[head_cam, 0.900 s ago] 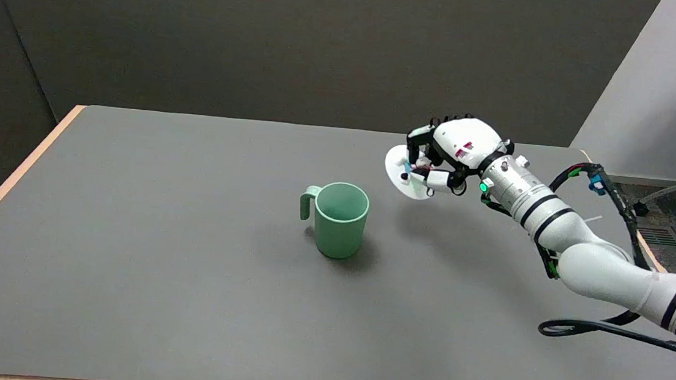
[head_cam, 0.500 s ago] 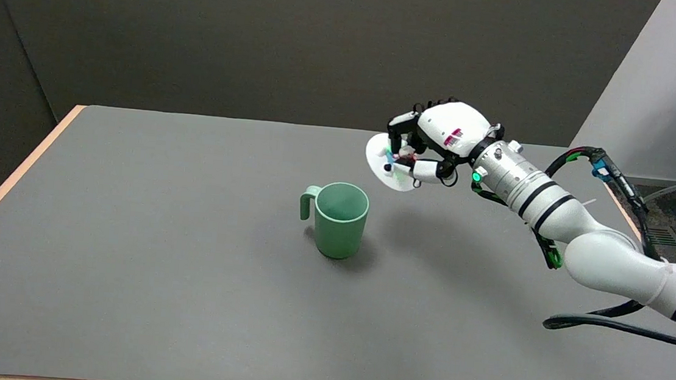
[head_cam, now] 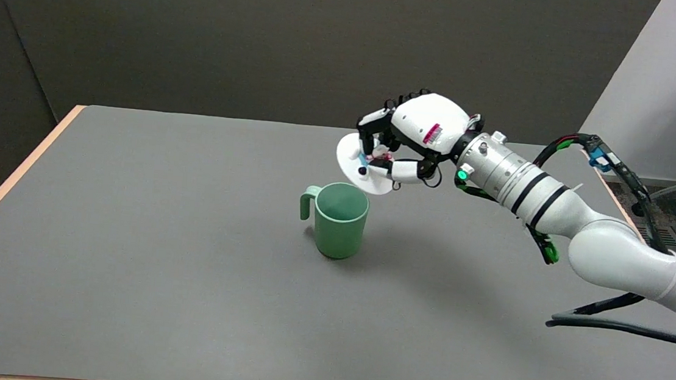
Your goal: Place the white cup lid onto the cup.
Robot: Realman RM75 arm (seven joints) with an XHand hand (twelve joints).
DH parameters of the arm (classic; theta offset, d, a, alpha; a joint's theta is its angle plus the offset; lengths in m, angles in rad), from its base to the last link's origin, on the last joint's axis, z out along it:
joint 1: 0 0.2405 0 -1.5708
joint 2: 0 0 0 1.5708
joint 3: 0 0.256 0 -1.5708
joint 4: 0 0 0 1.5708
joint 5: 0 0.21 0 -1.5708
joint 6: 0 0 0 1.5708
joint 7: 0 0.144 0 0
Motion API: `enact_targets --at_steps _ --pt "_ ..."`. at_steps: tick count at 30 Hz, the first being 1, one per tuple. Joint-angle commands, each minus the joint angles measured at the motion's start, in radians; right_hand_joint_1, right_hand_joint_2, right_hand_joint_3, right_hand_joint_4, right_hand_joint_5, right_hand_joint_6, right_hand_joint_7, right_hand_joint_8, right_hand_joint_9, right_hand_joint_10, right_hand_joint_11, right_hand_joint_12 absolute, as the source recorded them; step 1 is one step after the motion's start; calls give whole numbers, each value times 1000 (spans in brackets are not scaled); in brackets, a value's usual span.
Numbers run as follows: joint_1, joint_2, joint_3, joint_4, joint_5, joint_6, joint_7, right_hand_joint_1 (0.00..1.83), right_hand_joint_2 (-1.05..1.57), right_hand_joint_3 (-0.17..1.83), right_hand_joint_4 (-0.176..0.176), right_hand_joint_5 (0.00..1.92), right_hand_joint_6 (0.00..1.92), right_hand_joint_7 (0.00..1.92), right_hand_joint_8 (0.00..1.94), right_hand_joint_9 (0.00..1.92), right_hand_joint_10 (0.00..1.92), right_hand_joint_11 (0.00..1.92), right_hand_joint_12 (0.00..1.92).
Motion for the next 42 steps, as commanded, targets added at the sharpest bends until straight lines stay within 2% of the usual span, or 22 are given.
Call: enact_targets --at_steps 1,6,15,32,42 --pt "137 9 -156 -87 -93 -59 1 940 1082 251 176 803 1275 1105 502 1137 473 941 1046" --pt "230 16 -255 -90 -105 -67 2 938 1083 253 176 801 1279 1104 500 1135 471 954 1012" --pt "309 9 -368 -76 -133 -96 -5 938 1084 251 176 801 1279 1105 500 1131 470 960 997" --pt "375 1 -384 2 -155 -123 -22 938 1085 250 176 801 1278 1108 496 1132 467 956 1004" --pt "428 14 -461 33 -155 -140 -22 938 1086 249 176 801 1278 1108 497 1130 468 957 993"
